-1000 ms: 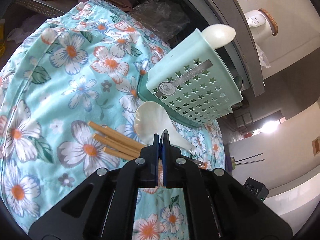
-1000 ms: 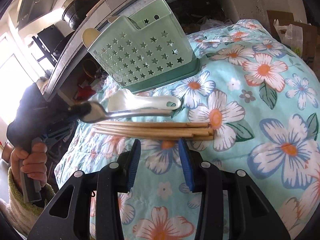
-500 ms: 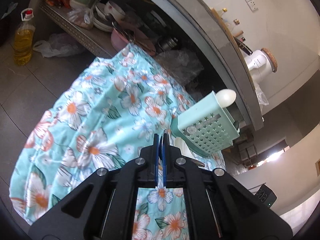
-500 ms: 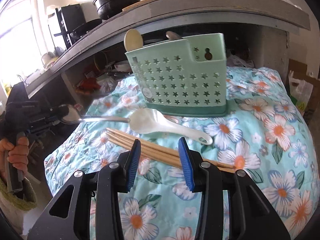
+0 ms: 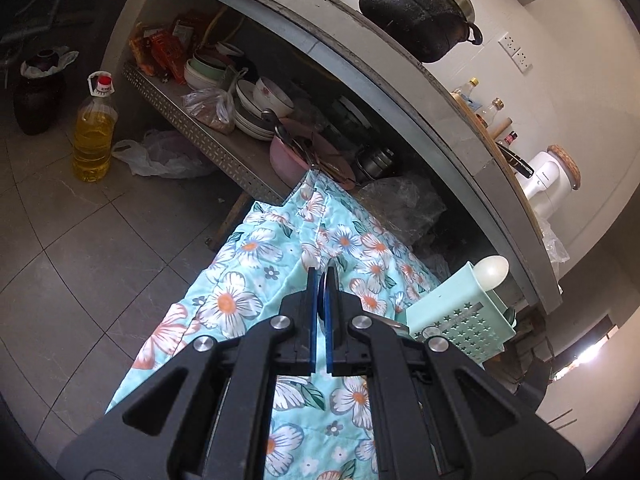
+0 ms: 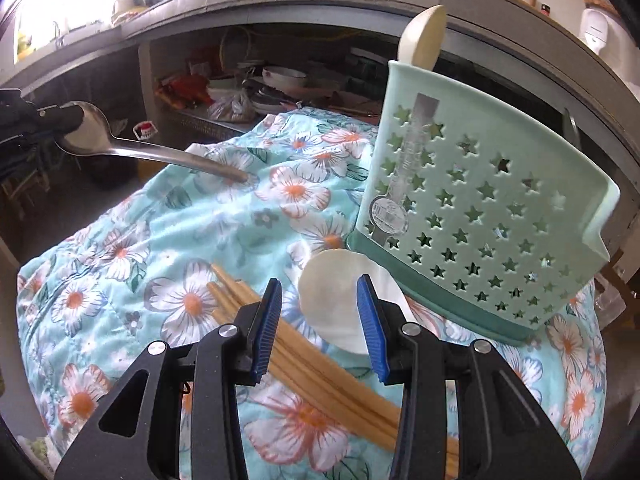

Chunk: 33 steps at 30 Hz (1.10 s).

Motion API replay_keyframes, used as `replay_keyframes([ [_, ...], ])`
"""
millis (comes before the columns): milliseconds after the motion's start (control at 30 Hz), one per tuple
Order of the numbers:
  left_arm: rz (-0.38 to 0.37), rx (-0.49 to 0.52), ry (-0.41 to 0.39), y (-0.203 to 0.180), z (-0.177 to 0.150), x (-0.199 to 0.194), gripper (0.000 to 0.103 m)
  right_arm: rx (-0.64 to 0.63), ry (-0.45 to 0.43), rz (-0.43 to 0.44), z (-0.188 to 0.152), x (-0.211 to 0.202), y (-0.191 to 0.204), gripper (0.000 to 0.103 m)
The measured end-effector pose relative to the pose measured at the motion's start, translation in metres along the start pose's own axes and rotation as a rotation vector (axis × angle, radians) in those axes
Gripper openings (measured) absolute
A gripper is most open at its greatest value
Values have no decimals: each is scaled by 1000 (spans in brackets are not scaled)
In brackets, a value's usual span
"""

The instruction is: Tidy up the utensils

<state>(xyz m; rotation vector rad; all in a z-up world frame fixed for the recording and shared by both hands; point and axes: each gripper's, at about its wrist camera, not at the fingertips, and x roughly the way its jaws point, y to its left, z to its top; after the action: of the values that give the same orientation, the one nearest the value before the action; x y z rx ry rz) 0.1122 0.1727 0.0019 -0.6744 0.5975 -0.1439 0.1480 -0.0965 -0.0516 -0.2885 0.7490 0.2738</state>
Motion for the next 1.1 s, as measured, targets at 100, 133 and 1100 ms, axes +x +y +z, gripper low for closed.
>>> replay_keyframes([
  [100,2,-18,5,7,0,3,1,-43,32,-10,6,13,7,38],
  [133,2,-20,7,8,-1,4,1,-56,49,-9,8,18,11,38],
  [1100,-60,85,-44,-32,-6,-16,1,458,-310,31,-8,-151,-137,3],
])
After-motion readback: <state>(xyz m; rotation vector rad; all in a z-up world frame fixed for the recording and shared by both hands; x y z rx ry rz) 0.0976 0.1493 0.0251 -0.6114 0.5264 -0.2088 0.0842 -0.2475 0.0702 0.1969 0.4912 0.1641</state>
